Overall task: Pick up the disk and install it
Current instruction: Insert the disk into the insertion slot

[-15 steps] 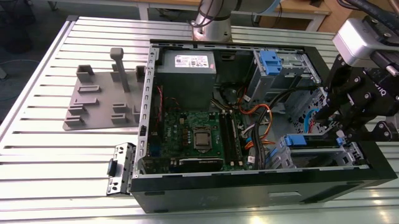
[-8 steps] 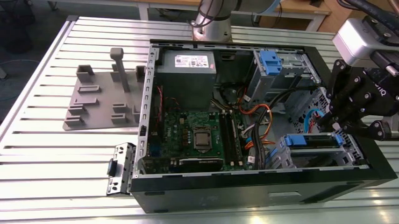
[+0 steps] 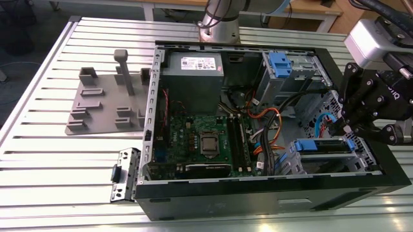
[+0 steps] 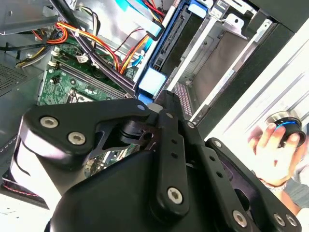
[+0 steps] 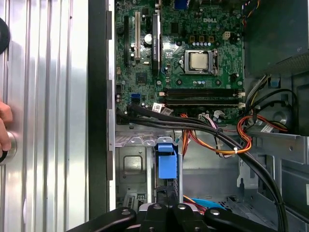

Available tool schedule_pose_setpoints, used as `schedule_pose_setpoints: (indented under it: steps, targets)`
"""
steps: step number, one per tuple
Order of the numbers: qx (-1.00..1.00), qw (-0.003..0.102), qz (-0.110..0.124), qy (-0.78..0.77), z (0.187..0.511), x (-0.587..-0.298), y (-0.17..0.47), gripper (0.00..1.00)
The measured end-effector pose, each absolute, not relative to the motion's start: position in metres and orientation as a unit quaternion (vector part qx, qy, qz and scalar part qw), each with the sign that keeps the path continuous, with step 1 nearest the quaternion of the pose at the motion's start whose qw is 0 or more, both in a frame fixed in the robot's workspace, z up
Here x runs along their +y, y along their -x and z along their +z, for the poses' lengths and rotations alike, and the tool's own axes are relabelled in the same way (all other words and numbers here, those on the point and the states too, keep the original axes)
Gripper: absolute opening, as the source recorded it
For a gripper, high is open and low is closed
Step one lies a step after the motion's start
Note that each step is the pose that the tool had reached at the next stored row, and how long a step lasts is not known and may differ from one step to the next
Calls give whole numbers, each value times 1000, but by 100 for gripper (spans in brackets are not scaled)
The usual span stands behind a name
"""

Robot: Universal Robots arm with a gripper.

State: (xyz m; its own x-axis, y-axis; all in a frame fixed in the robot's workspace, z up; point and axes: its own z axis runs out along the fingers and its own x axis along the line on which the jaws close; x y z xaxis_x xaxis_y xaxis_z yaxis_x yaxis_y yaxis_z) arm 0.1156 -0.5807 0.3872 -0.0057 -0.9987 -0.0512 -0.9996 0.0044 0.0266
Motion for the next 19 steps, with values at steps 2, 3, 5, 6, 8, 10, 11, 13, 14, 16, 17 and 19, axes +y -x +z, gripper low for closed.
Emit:
schedule_pose_setpoints:
  steps: [2, 3, 5, 6, 8, 10, 11, 13, 14, 16, 17, 19]
  targets:
    - [709, 9, 28, 705, 387, -581, -116, 10]
    - [709, 9, 28, 705, 387, -581, -116, 10]
    - [709, 9, 28, 705, 387, -581, -116, 10]
    - [709, 9, 28, 705, 387, -581, -116, 10]
    - [709, 9, 27, 705, 384, -581, -117, 10]
    - [709, 8, 27, 705, 381, -581, -121, 10]
    - [709, 7, 26, 705, 379, -581, -123, 10]
    - [709, 7, 26, 705, 376, -580, -128, 10]
    - [709, 6, 25, 705, 374, -580, -131, 10]
    - [709, 6, 25, 705, 372, -579, -136, 10]
    - [709, 6, 25, 705, 372, -579, -139, 10]
    - [709, 5, 24, 705, 372, -578, -143, 10]
